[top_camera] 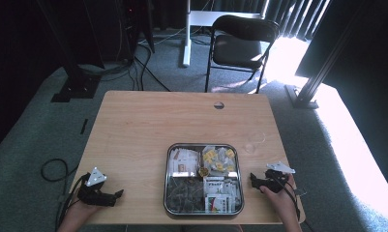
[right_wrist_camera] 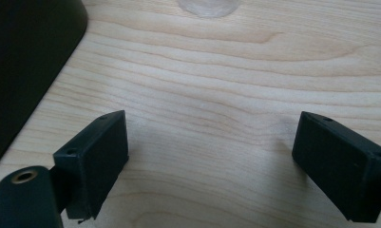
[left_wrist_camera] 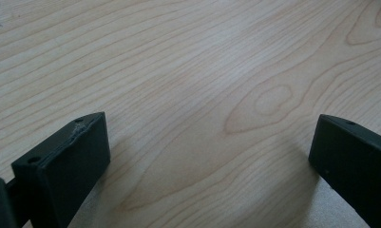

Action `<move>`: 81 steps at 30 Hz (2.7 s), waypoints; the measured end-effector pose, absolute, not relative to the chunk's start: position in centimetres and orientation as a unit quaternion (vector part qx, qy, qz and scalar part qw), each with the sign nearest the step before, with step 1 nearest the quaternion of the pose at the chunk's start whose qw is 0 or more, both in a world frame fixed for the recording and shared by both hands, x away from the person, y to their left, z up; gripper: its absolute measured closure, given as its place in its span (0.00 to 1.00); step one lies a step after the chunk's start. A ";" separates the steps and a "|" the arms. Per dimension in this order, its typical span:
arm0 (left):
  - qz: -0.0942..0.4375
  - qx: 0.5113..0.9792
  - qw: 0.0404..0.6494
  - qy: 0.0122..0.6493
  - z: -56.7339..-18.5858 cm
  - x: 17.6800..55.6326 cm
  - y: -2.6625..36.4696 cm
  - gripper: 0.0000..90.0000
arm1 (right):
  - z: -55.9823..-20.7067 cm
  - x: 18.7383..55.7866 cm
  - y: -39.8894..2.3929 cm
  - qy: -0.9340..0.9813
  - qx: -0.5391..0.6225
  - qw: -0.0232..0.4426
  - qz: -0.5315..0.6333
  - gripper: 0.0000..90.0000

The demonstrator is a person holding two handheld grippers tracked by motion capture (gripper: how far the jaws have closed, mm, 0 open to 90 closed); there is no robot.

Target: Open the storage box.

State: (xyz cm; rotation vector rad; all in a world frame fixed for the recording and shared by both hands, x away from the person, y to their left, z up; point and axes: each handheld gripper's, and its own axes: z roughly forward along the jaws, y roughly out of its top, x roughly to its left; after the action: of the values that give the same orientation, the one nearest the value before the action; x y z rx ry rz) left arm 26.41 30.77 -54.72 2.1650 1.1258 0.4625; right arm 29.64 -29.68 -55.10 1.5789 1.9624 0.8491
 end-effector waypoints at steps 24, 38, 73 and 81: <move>0.180 0.819 0.311 0.447 -54.5 26.5 30.6 0.01 | -55.1 29.6 -29.7 0.717 0.576 0.240 0.310 0.12; 0.181 0.812 0.317 0.456 -53.6 26.9 30.4 0.01 | -55.1 29.6 -29.7 0.717 0.576 0.240 0.310 0.12; 0.185 0.822 0.393 0.368 -48.1 26.7 25.6 0.01 | -55.1 29.6 -29.7 0.717 0.577 0.239 0.310 0.12; 0.180 0.830 0.399 0.345 -47.5 27.0 23.9 0.01 | -55.1 29.6 -29.7 0.717 0.576 0.240 0.310 0.12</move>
State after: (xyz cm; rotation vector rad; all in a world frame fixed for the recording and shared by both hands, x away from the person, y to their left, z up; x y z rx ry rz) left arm 26.99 23.90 -47.52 2.1017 0.8725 0.4553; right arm 29.64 -29.68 -55.11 1.5773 1.9634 0.8487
